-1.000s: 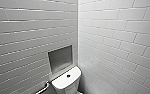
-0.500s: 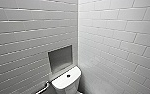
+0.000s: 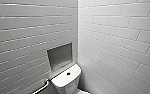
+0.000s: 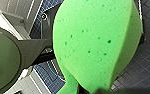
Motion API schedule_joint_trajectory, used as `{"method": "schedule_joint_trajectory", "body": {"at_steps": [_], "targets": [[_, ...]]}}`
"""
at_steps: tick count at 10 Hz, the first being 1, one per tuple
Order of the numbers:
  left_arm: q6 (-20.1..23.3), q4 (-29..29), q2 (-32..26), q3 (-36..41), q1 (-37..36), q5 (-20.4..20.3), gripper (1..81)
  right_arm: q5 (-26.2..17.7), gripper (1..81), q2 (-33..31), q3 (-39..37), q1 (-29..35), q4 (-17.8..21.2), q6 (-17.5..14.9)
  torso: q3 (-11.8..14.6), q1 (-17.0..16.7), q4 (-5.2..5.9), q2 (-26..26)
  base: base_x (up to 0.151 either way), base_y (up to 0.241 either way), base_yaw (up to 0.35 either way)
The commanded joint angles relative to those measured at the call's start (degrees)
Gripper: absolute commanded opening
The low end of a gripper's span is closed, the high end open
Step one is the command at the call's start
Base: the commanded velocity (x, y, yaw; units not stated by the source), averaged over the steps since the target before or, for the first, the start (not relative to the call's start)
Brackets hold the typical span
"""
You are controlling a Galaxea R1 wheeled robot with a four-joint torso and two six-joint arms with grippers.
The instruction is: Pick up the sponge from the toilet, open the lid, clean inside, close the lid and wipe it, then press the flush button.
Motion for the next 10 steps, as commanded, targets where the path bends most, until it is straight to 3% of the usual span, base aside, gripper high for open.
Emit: {"method": "schedule_joint_trajectory", "body": {"at_steps": [1,10], "targets": [[-0.19,-5.88,-6.16,9.30,-13.52,10.31,81.1,-3.98,1.0,-1.52,1.54,2.28,0.46,0.04,-1.95,0.00,0.00,0.00,0.000,0.000,0.000],[-0.45,-17.22,-3.27,11.85,-39.81,24.03,81.1,-3.89,1.0,-1.08,1.01,2.54,0.45,0.13,-10.29,0.15,0.00,0.15,0.000,0.000,0.000]]}}
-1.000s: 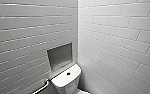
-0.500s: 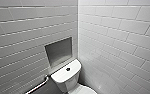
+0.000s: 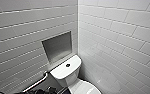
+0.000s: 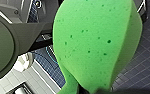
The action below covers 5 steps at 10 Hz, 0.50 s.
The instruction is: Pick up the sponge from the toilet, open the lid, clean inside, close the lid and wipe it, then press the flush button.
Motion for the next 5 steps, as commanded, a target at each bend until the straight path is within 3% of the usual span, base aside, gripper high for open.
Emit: {"method": "schedule_joint_trajectory", "body": {"at_steps": [1,5], "targets": [[-1.26,-5.10,0.53,2.10,-12.72,7.40,81.1,-4.56,1.0,-1.63,1.04,1.06,0.34,0.10,-1.37,0.00,0.00,-0.02,0.000,0.000,0.000],[-7.33,-4.84,3.95,0.95,-21.69,9.51,81.1,-3.68,1.0,-1.63,0.77,1.06,0.43,0.10,-1.90,0.06,0.00,0.09,0.000,0.000,0.000]]}}
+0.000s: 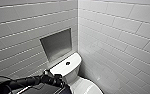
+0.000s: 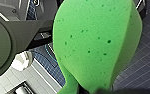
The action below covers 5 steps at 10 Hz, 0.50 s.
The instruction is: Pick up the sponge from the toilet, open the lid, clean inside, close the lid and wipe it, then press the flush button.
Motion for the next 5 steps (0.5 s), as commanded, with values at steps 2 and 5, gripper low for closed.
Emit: {"method": "schedule_joint_trajectory", "body": {"at_steps": [2,5], "targets": [[-5.56,-2.31,2.28,-1.57,-13.53,5.25,81.1,-4.15,1.0,-1.54,1.11,0.69,0.39,0.06,-0.02,0.00,0.00,0.00,0.000,0.000,0.000],[-8.45,-2.22,6.57,-8.04,-18.72,5.77,81.1,-3.71,1.0,-1.45,1.02,0.60,0.65,0.06,-0.05,0.02,0.00,0.00,0.000,0.000,0.000]]}}
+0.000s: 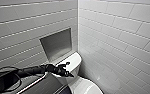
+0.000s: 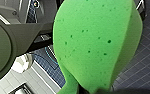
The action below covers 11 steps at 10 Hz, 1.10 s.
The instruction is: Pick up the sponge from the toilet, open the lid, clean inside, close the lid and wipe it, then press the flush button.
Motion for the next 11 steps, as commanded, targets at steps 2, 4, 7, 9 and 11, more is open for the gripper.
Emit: {"method": "schedule_joint_trajectory", "body": {"at_steps": [2,4,7,9,11], "targets": [[-4.66,-1.54,2.87,-7.90,-13.08,3.55,81.1,-4.73,1.0,-1.50,1.19,0.50,0.59,0.06,0.00,0.00,0.00,0.00,0.000,0.000,0.000],[-7.58,-1.28,4.98,-12.82,-14.84,2.94,81.1,-4.47,1.0,-1.15,1.28,0.67,0.59,0.06,0.00,0.02,0.00,0.00,0.000,0.000,0.000],[-7.76,-1.20,9.63,-20.90,-17.47,2.94,81.1,-4.47,1.0,-1.06,1.28,0.76,0.59,0.14,-0.02,0.02,0.00,0.02,0.000,0.000,0.000],[-7.76,-0.49,12.02,-24.62,-18.70,3.02,81.1,-4.47,1.0,-1.06,1.28,0.76,0.67,0.14,-0.02,0.05,0.00,0.02,0.000,0.000,0.000],[-7.76,0.56,14.03,-28.21,-18.88,2.94,81.1,-4.47,1.0,-0.80,1.20,0.76,0.67,0.14,-0.05,0.05,0.00,0.05,0.000,0.000,0.000]]}}
